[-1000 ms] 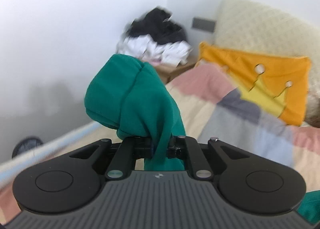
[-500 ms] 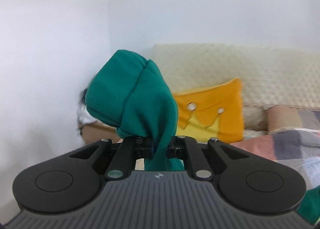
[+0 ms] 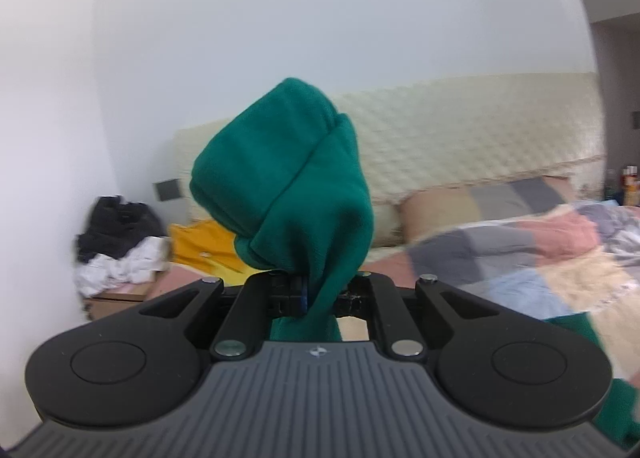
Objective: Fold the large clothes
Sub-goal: 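Carry the held sleeve with the left gripper across the hoodie body, then lay the sleeve on the hoodie body and open the left gripper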
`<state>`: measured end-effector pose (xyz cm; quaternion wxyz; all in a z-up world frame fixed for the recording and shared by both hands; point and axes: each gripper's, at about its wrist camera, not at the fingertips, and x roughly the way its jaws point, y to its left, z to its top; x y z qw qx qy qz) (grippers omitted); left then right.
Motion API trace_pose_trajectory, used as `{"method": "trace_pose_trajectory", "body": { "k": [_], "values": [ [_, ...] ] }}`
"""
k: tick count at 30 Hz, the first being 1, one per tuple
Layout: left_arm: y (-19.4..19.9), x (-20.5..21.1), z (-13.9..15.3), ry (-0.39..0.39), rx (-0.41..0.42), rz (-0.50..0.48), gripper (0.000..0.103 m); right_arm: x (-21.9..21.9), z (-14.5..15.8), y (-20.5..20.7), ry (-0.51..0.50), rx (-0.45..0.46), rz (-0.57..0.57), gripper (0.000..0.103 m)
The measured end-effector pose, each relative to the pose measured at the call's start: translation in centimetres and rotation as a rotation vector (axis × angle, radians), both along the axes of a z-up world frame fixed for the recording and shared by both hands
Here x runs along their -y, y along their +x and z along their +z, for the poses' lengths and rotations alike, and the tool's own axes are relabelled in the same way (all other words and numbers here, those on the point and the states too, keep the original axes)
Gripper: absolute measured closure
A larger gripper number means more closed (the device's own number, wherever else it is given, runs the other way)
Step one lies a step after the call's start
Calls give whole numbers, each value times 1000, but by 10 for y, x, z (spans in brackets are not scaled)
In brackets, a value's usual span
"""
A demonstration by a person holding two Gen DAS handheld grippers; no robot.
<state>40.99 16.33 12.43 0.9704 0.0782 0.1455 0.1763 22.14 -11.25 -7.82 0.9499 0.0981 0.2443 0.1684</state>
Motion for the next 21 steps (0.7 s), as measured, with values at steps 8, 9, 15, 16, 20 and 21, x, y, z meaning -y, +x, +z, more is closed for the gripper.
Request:
{"method": "trace_pose_trajectory", "body": {
  "k": [8,9,15,16,20,21],
  "values": [
    [-4,113,-73,-41,-70,-125,92,47,4,-5,45,16,-25,48],
    [-5,126,-86,-49,-83,-133,92,54,4,-4,71,25,-28,48],
    [1,190,-173,-104,-178,-200,92,90,3,11,220,32,-62,47],
    [3,198,-188,-99,-195,-214,92,94,1,13,229,25,-68,47],
    [10,221,-244,-126,-255,-238,92,107,-9,22,241,-4,-84,47],
    [12,222,-255,-139,-264,-237,92,110,-13,26,248,-18,-87,47]
  ]
}}
